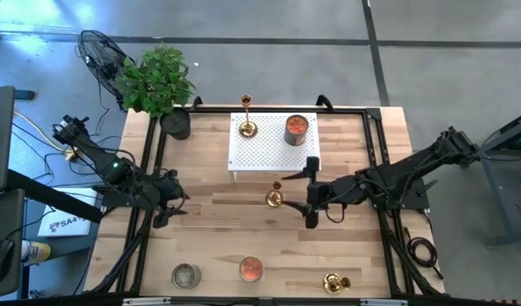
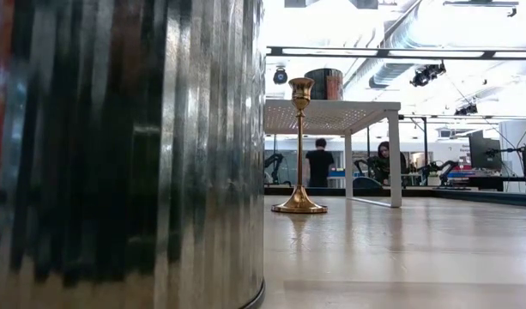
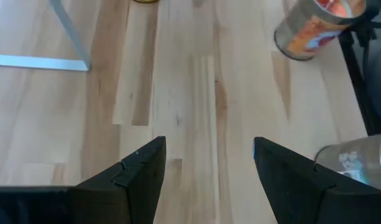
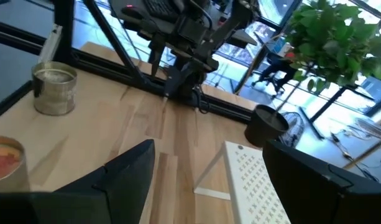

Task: Pick & Place candle stick holders
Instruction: Put the brown candle on the shelf

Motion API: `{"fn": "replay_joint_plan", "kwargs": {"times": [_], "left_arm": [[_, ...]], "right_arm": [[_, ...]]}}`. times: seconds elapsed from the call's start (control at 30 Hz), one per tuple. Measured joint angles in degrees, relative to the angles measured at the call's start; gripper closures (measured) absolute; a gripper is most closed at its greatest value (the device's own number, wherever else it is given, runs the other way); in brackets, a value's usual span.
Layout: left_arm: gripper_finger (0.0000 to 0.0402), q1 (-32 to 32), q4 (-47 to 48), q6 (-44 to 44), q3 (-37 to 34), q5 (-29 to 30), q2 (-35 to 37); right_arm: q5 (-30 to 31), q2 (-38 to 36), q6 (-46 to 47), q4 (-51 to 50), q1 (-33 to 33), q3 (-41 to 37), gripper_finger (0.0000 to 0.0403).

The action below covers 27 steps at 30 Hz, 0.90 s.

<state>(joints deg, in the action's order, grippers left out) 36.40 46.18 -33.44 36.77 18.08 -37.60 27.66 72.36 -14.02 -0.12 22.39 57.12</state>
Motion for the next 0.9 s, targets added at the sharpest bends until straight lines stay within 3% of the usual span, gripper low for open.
{"fn": "replay_joint_plan", "kwargs": {"times": [0.2,0.4,0.53,0.73,0.9], "left_arm": [[0.0164,0.0,-0.1,-0.6,0.0,-0.49,0.0],[0.0161,-0.02,0.36,-7.61,0.0,6.57,-0.02],[0.0123,-0.01,0.34,-7.18,0.0,7.8,-0.04],[0.0017,0.0,0.99,-6.94,0.0,7.59,-0.11],[0.002,-0.02,2.05,-6.9,0.0,7.8,-1.15]], "right_arm": [[-1.11,0.0,-0.06,0.9,0.01,0.0,0.0109],[-1.09,0.0,-0.12,0.9,-0.02,0.0,0.0109],[-1.09,0.0,-0.18,0.9,0.0,0.0,0.0109],[-1.09,0.0,-0.54,0.9,0.0,0.0,0.0109],[-1.09,0.0,-0.61,0.9,-0.02,0.0,0.0109]]}}
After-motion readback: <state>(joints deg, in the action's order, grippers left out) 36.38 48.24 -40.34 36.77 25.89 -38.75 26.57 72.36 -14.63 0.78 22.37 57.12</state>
